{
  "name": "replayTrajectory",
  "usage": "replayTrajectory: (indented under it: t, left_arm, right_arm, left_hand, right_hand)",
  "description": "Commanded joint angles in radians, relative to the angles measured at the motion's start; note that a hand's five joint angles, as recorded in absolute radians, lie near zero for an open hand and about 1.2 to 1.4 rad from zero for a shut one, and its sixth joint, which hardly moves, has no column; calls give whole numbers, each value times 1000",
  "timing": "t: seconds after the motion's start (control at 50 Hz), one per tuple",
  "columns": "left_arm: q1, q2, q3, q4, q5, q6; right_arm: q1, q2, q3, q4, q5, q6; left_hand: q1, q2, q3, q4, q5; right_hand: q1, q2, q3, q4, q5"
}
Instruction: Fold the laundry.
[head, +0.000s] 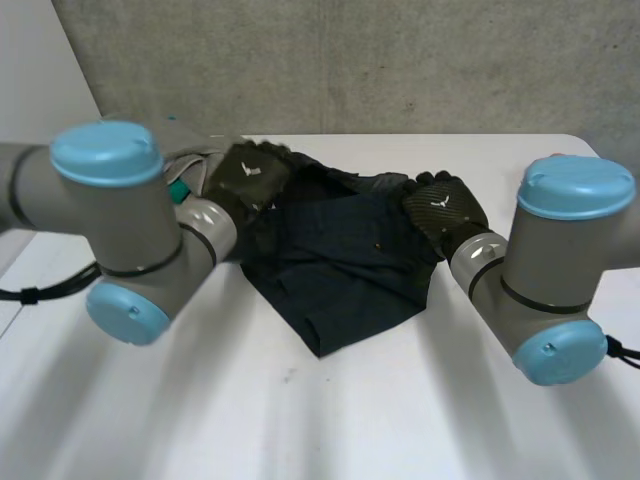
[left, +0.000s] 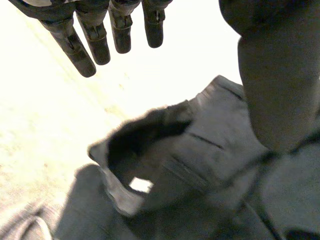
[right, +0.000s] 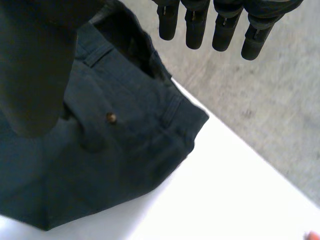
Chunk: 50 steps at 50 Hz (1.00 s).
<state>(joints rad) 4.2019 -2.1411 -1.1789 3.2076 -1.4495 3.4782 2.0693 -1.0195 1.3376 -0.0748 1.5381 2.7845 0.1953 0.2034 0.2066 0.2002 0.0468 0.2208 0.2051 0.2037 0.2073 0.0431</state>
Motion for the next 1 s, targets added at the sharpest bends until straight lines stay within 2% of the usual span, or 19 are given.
replayTrajectory:
  t: [0.02,0.18,0.22,0.26,0.32,0.38,0.5,0.58,0.74,0.76,0.78,0.8,0.82,0.9,1.0]
  left_arm:
    - [26,46,13,-3,8,-70]
    - [40,75,-16,-2,8,-80]
    - [43,78,-19,1,8,-80]
    - [47,79,-19,1,8,-80]
    - [52,79,-16,1,8,-84]
    - [58,79,-16,1,9,-85]
    - [64,84,-18,1,9,-85]
    - [72,96,-18,1,4,-85]
    - [81,118,-21,1,0,-96]
    - [81,119,-21,1,0,-99]
    - [81,121,-21,1,0,-100]
    - [81,121,-19,1,0,-102]
    - [79,121,-19,1,0,-105]
    - [75,125,-19,-8,-2,-110]
    - [69,147,-33,-29,-12,-110]
  right_arm:
    - [44,160,-188,108,33,81]
    - [69,397,-488,253,65,196]
    - [77,436,-552,286,63,210]
    - [77,456,-580,293,62,216]
    - [69,466,-606,296,63,219]
    - [61,424,-585,309,59,228]
    - [34,190,-362,326,7,224]
    - [6,-29,-90,372,-110,204]
    - [-50,-293,268,406,-349,193]
    - [-54,-300,279,403,-364,190]
    - [-57,-306,284,402,-372,184]
    - [-60,-307,284,399,-372,176]
    - [-66,-309,279,392,-359,147]
    - [-84,-312,208,391,-278,54]
    - [-43,-306,111,385,-231,-52]
  left_hand:
    - [-21,-29,-32,-26,-47]
    - [-21,-29,-32,-26,-47]
    - [-21,-29,-32,-26,-47]
    - [-21,-29,-32,-26,-47]
    - [-21,-29,-32,-26,-47]
    - [-21,-29,-32,-26,-47]
    - [-21,-29,-32,-26,-47]
    - [-21,-29,-32,-26,-47]
    - [-21,-29,-32,-26,-47]
    - [-21,-29,-32,-26,-47]
    - [-21,-29,-32,-26,-47]
    - [-21,-29,-32,-26,-47]
    - [-21,-29,-32,-26,-47]
    - [-21,-29,-32,-26,-47]
    - [-21,-29,-32,-26,-47]
  right_hand:
    - [-46,-31,-29,-33,-43]
    - [-14,1,3,-1,-11]
    - [284,300,301,298,287]
    - [475,491,493,489,479]
    - [1152,1168,1169,1165,1155]
    - [1175,1191,1193,1189,1179]
    - [1175,1191,1193,1189,1179]
    - [1175,1191,1193,1189,1179]
    - [1175,1191,1193,1189,1179]
    - [1097,1112,1114,1110,1100]
    - [802,818,819,816,805]
    - [474,489,491,487,477]
    - [-35,-20,-18,-22,-32]
    - [-46,-31,-29,-33,-43]
    - [-46,-31,-29,-33,-43]
